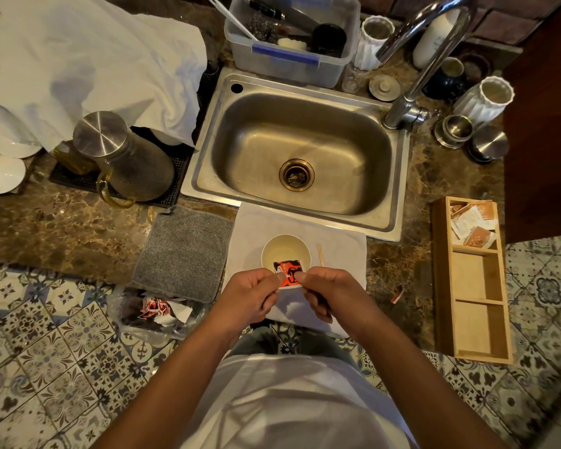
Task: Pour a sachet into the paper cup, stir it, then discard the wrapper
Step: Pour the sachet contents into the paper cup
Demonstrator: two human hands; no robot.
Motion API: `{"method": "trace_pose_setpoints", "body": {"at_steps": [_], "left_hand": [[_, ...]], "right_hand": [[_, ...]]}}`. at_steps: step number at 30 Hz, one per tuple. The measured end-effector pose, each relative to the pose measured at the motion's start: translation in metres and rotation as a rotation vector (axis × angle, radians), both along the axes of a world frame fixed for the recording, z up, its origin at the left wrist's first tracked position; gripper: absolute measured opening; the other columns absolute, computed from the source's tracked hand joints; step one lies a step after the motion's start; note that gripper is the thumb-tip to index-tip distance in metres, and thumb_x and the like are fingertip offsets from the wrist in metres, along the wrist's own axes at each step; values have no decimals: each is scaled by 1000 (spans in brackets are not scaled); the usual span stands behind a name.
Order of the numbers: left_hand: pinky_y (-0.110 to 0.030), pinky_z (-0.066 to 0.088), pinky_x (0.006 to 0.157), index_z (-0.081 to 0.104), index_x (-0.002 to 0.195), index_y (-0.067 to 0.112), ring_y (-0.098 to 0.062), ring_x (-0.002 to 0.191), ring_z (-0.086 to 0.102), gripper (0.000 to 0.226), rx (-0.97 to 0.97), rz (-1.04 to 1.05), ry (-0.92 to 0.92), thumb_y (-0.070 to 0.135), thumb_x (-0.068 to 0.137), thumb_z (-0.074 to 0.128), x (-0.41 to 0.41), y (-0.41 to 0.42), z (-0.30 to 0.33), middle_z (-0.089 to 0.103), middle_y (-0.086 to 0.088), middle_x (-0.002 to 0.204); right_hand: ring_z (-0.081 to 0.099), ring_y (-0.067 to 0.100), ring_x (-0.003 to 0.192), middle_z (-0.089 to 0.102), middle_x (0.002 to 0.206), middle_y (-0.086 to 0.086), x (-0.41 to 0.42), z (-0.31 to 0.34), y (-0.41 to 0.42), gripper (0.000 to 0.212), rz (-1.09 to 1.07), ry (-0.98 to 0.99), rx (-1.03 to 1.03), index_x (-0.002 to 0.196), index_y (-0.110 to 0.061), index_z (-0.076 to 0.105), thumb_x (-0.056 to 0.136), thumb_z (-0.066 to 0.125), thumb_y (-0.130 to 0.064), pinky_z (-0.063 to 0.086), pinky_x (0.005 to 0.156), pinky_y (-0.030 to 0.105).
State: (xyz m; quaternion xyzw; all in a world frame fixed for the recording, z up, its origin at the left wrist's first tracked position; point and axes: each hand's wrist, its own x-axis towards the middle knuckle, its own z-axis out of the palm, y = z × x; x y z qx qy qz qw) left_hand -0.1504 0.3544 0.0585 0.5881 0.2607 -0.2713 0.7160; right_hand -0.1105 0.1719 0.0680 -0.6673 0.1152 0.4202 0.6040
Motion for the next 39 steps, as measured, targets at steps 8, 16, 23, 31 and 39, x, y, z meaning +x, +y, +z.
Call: {"method": "trace_pose_setpoints", "body": {"at_steps": [8,16,23,31,39], "left_hand": [[-46,13,59,55,64,14,-16,44,26,39,-2,-40,12,28,100,59,-2,0,1,44,-6,50],[-37,12,53,57,63,17,-14,45,24,37,-30,-60,32,23,100,58,-3,-1,3,42,-5,51],[-26,20,43,55,77,4,-15,38,26,36,13,-36,-4,30,102,54,-5,-4,1,43,-9,49],[-25,18,43,54,77,5,-15,38,27,32,11,-44,3,25,102,53,-3,-5,2,43,-7,48],[-18,24,37,48,66,12,-8,35,29,37,-6,-99,26,15,103,50,-2,-7,4,39,-1,45]], "right_hand": [[36,19,46,44,55,10,-2,-4,0,33,-14,29,29,66,-8,56,97,65,-15,33,46,28],[38,17,45,50,53,6,-4,-5,1,33,-76,62,19,69,-10,59,101,59,-20,31,47,29],[39,16,45,49,53,7,-4,-6,3,27,-53,59,18,75,-6,58,100,57,-14,32,47,28],[42,17,45,51,53,8,-4,-8,3,24,-42,34,-33,84,-2,64,100,59,-19,37,47,27],[42,17,46,48,68,19,-2,-9,4,29,-46,-6,-76,97,9,65,101,55,-18,36,46,25]]}}
